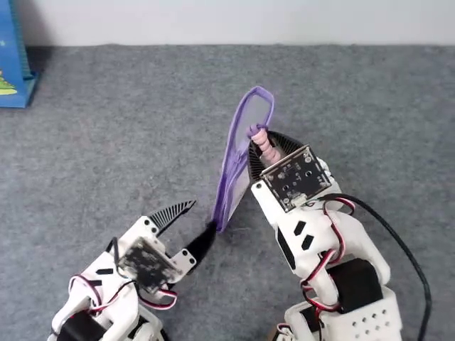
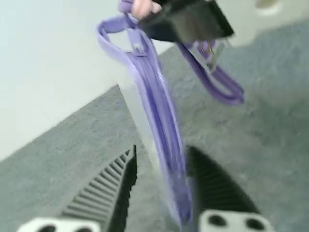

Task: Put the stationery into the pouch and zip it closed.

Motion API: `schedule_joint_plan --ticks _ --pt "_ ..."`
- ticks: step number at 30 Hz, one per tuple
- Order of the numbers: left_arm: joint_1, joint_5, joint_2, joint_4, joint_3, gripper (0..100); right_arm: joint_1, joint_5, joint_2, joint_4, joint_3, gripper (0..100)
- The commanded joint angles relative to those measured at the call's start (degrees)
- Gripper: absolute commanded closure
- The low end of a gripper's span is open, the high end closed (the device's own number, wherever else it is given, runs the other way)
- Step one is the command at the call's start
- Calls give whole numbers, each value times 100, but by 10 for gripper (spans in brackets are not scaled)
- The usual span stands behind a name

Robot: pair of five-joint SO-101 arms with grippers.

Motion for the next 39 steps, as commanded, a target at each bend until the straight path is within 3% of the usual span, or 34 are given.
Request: schedule_joint_plan --ticks 1,11,17,21,27,33,39 --pt "-44 334 -18 -343 -286 745 -189 -35 31 189 -62 989" --pt "-352 369 0 -1837 681 746 -910 -35 -725 831 -70 989" --pt "-316 352 18 -2154 840 799 -1086 -35 -901 1015 -70 989" --pt "-70 308 9 -2145 831 852 -1068 -35 -901 1007 -62 989" --pt "220 -396 0 -2119 831 987 -1059 -44 -901 971 -62 989" --pt "211 -448 -9 -1705 734 989 -699 -158 -884 655 -9 989" --pt "211 -466 -9 -536 127 990 13 -158 -884 -101 334 989"
